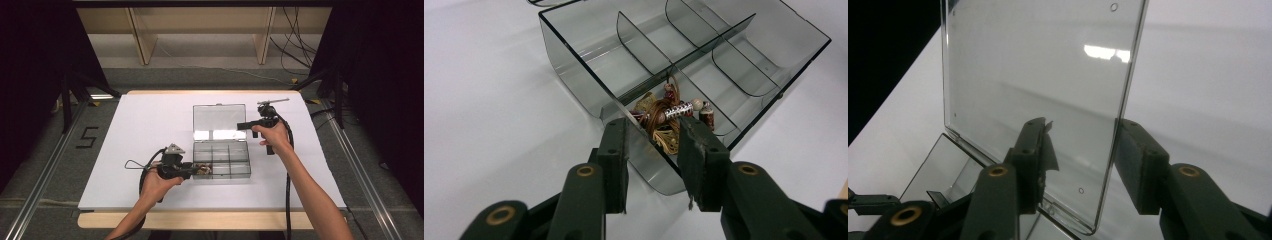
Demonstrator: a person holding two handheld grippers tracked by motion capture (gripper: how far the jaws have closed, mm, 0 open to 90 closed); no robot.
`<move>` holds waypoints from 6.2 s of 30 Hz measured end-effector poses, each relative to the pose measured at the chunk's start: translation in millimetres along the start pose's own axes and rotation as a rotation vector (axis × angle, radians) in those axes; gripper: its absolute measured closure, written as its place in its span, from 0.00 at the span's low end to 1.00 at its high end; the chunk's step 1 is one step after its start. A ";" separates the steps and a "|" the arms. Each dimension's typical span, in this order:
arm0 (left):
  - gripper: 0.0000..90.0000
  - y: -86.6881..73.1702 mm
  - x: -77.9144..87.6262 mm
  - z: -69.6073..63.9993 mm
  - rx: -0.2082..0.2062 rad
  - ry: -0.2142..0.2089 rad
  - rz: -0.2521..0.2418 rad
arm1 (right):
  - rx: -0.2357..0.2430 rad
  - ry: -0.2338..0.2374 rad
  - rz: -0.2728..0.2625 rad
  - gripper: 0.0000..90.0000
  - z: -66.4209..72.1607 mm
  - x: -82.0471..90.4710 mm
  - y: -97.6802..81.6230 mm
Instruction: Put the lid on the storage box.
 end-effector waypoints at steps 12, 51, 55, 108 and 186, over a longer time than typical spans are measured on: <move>0.72 0.0 0.0 -0.3 -0.005 0.001 0.000 | 0.083 -0.004 -0.066 0.74 15.3 16.8 11.4; 0.72 0.0 0.3 -0.1 -0.017 0.002 -0.004 | 0.211 -0.023 -0.121 0.71 45.5 52.4 -2.4; 0.72 0.0 0.5 0.2 -0.014 0.008 -0.008 | 0.230 -0.036 -0.120 0.70 45.6 55.2 -5.0; 0.45 -6.9 26.1 8.2 0.023 -0.047 -0.032 | 0.312 -0.036 -0.166 0.65 63.0 69.8 -52.5; 0.40 -56.1 35.4 -30.1 -0.045 -0.045 0.026 | 0.278 -0.026 -0.092 0.65 58.5 54.1 -118.0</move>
Point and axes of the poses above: each handheld gripper's, and its own axes: x roughly backward along the jaws, y roughly out of its top, z roughly to its left, the point moved 9 cm from there along -x, roughly forward along the jaws, and after that the axes turned 4 degrees about z, right-handed, at the moved point
